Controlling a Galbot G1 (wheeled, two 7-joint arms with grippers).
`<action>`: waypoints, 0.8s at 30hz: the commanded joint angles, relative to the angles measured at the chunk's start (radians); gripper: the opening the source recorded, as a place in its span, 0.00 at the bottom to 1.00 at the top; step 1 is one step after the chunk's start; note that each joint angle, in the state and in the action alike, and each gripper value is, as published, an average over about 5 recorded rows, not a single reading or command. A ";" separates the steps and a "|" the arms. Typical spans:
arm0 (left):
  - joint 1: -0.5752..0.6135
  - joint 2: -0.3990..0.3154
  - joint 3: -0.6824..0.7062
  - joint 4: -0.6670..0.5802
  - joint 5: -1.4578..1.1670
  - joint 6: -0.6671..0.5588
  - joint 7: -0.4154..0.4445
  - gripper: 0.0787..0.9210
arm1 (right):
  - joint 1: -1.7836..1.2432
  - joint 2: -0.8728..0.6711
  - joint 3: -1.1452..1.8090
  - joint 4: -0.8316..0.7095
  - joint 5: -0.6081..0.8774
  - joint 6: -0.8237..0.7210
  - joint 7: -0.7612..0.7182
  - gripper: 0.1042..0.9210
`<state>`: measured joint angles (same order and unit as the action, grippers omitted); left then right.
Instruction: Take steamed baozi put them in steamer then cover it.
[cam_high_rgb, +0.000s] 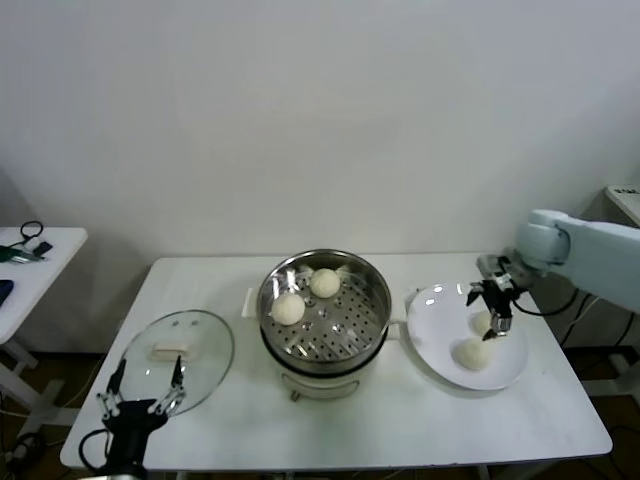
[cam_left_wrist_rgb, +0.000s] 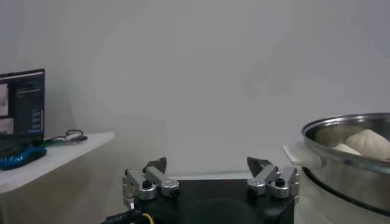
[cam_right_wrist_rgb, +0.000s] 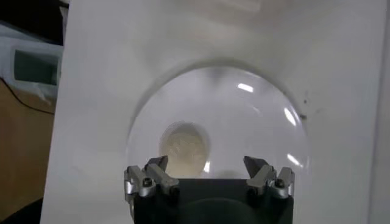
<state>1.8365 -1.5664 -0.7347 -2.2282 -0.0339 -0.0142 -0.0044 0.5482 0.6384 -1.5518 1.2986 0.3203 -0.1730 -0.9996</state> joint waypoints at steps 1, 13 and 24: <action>0.002 -0.001 0.000 0.001 0.002 0.001 0.000 0.88 | -0.282 -0.059 0.189 -0.026 -0.142 -0.013 0.065 0.88; 0.008 -0.001 0.000 0.001 0.005 -0.001 -0.001 0.88 | -0.320 -0.014 0.226 -0.060 -0.154 -0.024 0.087 0.88; 0.008 -0.001 -0.004 0.000 0.008 -0.003 -0.001 0.88 | -0.282 -0.013 0.212 -0.050 -0.152 -0.031 0.050 0.78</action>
<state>1.8438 -1.5676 -0.7386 -2.2282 -0.0263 -0.0165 -0.0056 0.2720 0.6286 -1.3531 1.2504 0.1835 -0.2031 -0.9339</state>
